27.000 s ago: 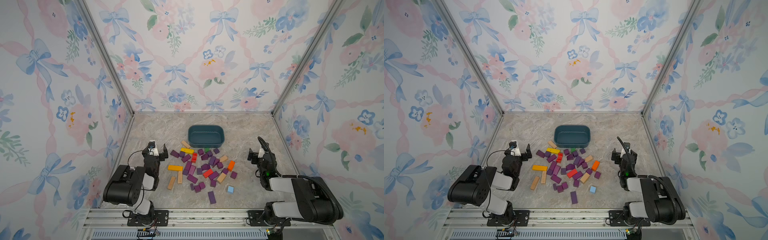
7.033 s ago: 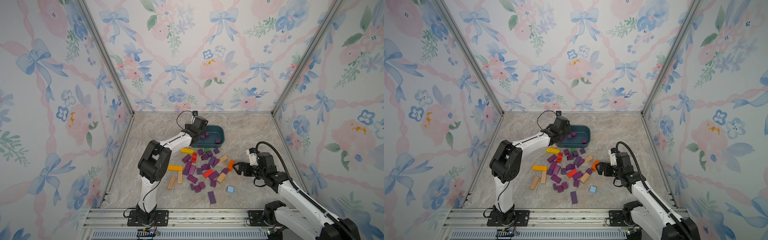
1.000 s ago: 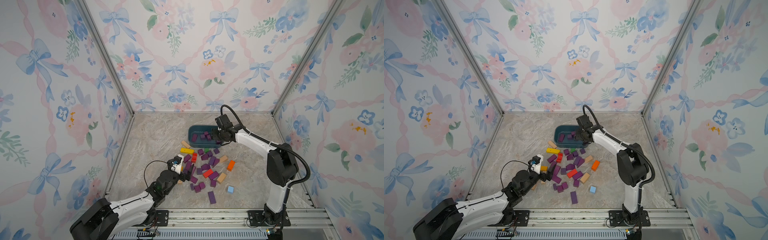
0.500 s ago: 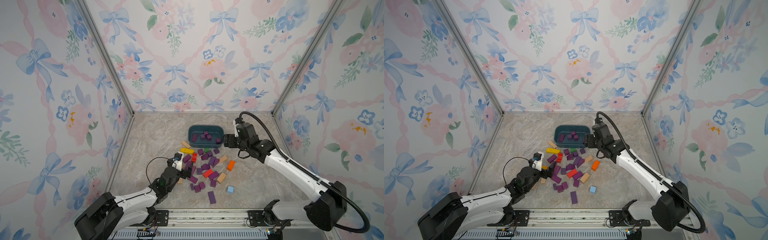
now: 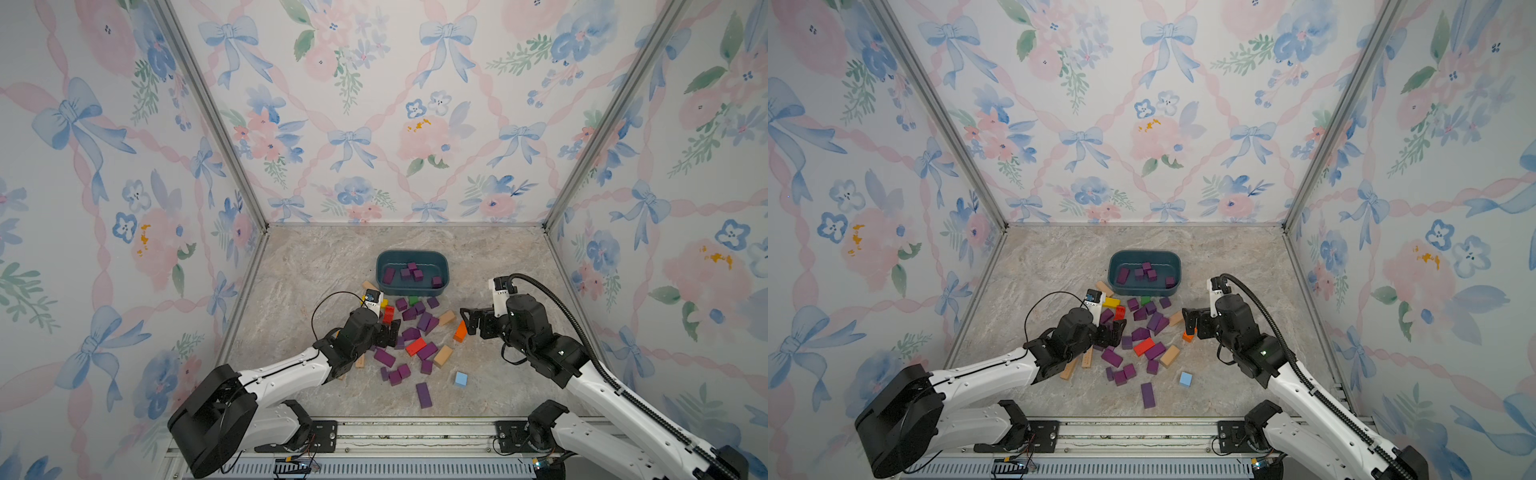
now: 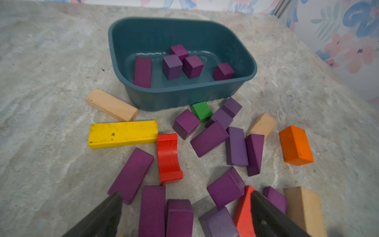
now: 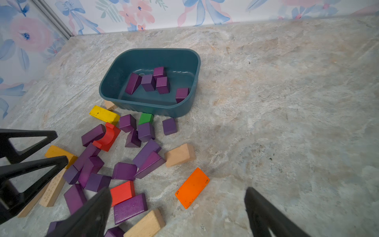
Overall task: Pick purple bricks into the storage bin
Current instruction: Pick up the building block from the center of the board.
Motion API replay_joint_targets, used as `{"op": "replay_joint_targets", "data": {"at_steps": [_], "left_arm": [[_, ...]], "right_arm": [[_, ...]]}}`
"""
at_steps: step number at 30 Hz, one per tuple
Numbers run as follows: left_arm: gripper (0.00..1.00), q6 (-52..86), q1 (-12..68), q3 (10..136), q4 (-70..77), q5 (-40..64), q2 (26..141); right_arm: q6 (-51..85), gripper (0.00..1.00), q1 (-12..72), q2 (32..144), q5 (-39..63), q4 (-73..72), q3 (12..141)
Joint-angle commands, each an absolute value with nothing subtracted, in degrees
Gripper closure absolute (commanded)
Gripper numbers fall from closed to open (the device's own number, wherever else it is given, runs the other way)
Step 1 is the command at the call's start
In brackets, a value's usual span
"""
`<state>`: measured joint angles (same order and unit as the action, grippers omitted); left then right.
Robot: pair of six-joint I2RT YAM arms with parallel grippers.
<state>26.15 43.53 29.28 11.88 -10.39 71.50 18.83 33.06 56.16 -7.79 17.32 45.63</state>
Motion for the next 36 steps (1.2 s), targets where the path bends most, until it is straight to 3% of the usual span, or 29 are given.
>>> {"op": "replay_joint_targets", "data": {"at_steps": [1,15,26,36], "left_arm": [[0.02,30.7,43.82,31.71,4.87,-5.45,73.88],[0.08,37.11,46.35,35.9,-0.02,-0.87,76.79],[0.35,37.71,50.92,41.58,-5.52,-6.35,84.14],[0.51,38.81,52.01,43.94,-7.66,-12.22,86.62]], "right_arm": [[16.29,0.02,32.96,54.45,-5.24,13.05,42.66],[14.58,0.03,33.11,45.11,-1.74,9.77,31.66],[14.85,0.03,32.81,42.8,-3.23,9.23,28.36],[15.11,0.03,31.92,42.41,-4.79,10.44,27.79]]}}
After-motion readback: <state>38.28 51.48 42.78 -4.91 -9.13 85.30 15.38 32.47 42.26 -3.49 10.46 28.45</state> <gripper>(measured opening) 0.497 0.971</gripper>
